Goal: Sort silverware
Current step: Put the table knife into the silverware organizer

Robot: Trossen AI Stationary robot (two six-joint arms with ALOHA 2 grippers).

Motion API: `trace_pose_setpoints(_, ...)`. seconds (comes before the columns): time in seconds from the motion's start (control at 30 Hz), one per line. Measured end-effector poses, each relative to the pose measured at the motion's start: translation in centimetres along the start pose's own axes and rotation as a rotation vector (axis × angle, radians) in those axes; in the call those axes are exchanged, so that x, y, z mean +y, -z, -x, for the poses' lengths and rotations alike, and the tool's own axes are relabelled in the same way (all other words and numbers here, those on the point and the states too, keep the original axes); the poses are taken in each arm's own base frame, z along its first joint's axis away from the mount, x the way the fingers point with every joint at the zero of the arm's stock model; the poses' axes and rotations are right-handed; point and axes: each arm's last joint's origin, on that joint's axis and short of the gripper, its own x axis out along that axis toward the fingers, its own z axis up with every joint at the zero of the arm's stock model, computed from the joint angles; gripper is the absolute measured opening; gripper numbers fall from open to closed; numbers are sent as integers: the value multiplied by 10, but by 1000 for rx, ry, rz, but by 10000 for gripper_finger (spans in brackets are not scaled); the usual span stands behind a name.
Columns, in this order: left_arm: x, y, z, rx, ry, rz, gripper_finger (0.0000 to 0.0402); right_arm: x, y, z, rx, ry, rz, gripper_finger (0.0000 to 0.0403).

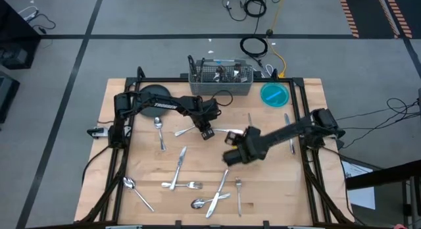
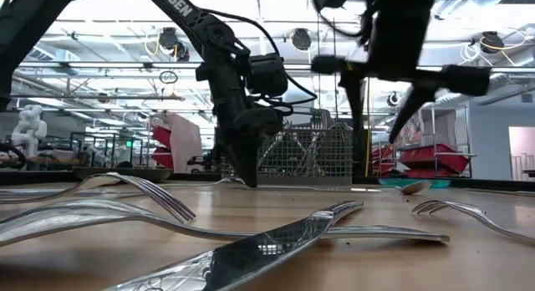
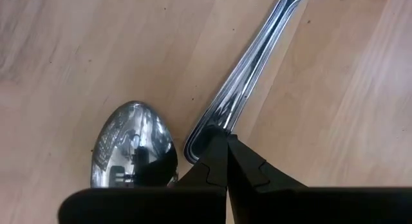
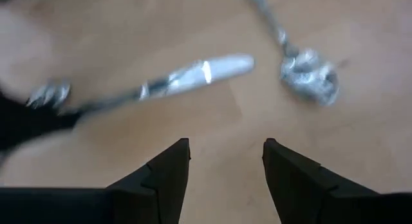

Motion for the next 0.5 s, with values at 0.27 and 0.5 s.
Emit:
trace_pose_setpoints(0.27, 0, 0, 0, 1, 4, -4, 0, -10, -34, -20, 69, 23, -119, 179)
trace_pose_setpoints(0.5, 1, 0, 0, 5, 29, 4, 0, -44, -48, -58, 270, -227, -195, 165)
